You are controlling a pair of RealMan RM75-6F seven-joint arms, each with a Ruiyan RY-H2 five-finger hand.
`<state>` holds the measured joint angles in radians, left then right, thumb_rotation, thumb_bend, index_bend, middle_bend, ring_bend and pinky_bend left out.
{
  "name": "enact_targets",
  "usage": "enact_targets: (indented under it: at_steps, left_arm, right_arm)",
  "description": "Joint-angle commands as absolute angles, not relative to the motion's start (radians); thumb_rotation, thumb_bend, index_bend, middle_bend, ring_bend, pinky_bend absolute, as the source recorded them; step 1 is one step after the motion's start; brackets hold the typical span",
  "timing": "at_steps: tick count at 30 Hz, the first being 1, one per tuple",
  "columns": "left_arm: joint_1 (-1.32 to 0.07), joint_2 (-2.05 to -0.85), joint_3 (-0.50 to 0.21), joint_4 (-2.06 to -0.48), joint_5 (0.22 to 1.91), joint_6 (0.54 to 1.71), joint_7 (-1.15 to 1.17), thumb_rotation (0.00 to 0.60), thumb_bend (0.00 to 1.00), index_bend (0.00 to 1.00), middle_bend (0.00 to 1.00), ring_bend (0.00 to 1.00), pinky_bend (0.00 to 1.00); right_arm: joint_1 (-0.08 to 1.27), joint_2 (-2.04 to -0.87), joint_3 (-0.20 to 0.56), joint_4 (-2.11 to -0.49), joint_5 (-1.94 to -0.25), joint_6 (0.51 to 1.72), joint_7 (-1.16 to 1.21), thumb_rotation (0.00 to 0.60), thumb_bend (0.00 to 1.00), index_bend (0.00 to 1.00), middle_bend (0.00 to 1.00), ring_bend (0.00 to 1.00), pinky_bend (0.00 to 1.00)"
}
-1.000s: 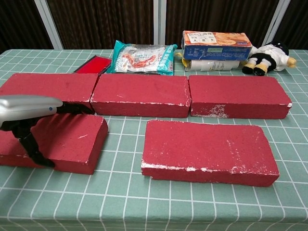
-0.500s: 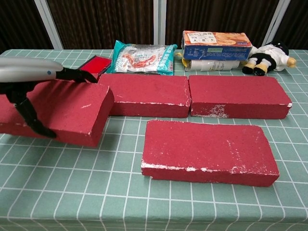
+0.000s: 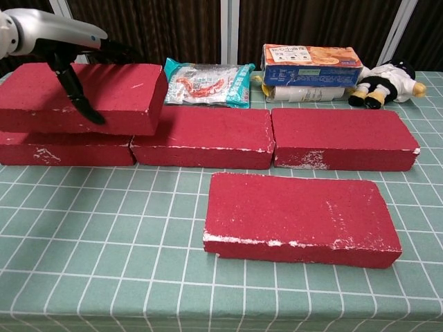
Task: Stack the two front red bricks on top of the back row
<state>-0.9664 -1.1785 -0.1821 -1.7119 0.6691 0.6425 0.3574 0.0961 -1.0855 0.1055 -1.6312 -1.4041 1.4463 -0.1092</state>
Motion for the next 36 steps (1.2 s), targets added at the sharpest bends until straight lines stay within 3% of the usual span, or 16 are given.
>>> enact_targets:
  at_steps: [1, 13, 36]
  left_arm:
    - [-1.012, -1.209, -0.186, -1.639, 0.635, 0.585, 0.313, 0.6, 0.19, 0.06, 0.22, 0.0, 0.0]
    - [-1.074, -1.283, -0.121, -1.509, 0.588, 0.528, 0.248, 0.6, 0.18, 0.06, 0.22, 0.0, 0.0]
    - [-1.127, -1.316, -0.079, -1.486, 0.603, 0.547, 0.211, 0.6, 0.18, 0.07, 0.22, 0.0, 0.0]
  right_arm:
    - [0.098, -1.084, 0.107, -1.635, -1.4, 1.444, -0.114, 0.6, 0.1, 0.0, 0.0, 0.0, 0.0]
    - [0.095, -1.074, 0.121, -1.634, -1.377, 1.446, -0.092, 0.6, 0.1, 0.0, 0.0, 0.0, 0.0]
    - [0.093, -1.057, 0.127, -1.642, -1.368, 1.441, -0.054, 0.6, 0.1, 0.0, 0.0, 0.0, 0.0]
